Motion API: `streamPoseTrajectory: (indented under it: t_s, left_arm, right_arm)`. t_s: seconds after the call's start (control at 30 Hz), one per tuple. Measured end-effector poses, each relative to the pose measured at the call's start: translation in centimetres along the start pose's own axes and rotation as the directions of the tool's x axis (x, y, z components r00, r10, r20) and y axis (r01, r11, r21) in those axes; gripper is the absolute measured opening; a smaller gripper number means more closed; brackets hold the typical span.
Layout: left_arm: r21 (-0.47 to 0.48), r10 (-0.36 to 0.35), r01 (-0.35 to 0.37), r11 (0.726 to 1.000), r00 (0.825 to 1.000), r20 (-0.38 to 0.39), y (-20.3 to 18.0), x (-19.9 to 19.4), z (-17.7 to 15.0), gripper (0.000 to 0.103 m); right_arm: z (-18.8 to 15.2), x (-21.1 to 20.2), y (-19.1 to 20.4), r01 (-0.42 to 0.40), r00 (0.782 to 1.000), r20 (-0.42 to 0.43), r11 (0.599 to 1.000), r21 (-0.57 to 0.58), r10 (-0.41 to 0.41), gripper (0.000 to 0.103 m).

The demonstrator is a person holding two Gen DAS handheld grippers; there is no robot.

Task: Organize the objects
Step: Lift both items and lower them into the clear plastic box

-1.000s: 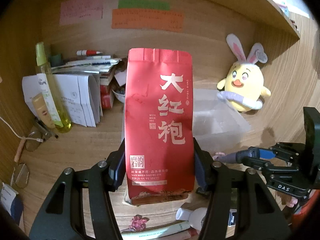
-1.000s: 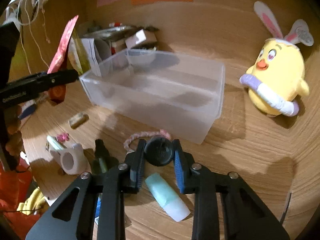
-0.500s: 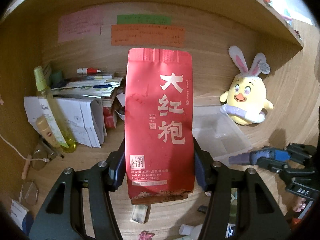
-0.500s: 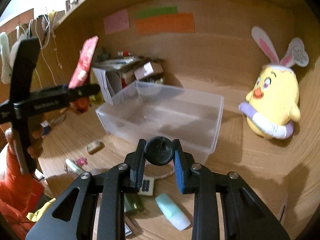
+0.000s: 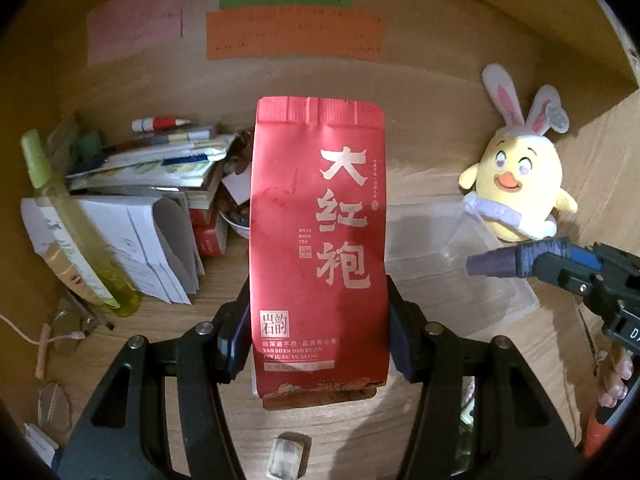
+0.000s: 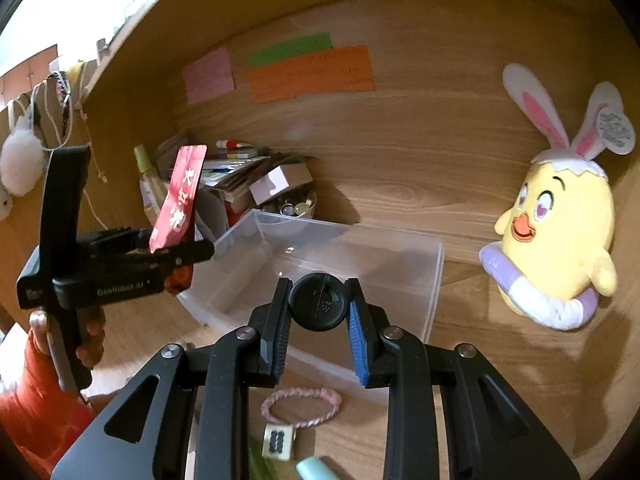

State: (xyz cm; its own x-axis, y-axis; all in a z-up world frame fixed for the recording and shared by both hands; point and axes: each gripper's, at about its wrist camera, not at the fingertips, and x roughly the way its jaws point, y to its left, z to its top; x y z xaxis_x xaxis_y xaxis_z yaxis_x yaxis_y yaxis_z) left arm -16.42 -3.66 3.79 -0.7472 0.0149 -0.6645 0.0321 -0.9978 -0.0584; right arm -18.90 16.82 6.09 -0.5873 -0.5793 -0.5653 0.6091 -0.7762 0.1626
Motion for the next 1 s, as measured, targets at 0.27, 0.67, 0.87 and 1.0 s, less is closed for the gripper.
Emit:
streamPoseTrajectory:
  t_s: [0.27,0.67,0.87,1.0]
  left_arm:
    - [0.023,0.010,-0.008,1.000,0.996,-0.089,0.0,3.5,0.4,0.057]
    - [0.071,0.010,0.003,0.997,0.981,-0.194,-1.0,6.8,0.0,0.057]
    - [0.084,0.005,0.013,0.996,0.977,-0.211,-1.6,7.3,-0.1,0.057]
    - [0.075,0.000,0.017,0.997,0.977,-0.213,-1.4,7.1,-0.2,0.057]
  right_arm:
    - [0.6,4.2,-1.2,-0.054,0.995,-0.085,0.998,0.028,0.056,0.024]
    - [-1.3,8.4,-2.7,-0.075,0.972,-0.217,0.993,0.095,0.094,0.024]
    - [-1.3,8.8,-2.4,-0.032,0.974,-0.223,0.997,0.066,0.046,0.024]
    - [-1.4,8.9,-1.9,0.034,0.975,-0.220,0.999,0.015,-0.030,0.024]
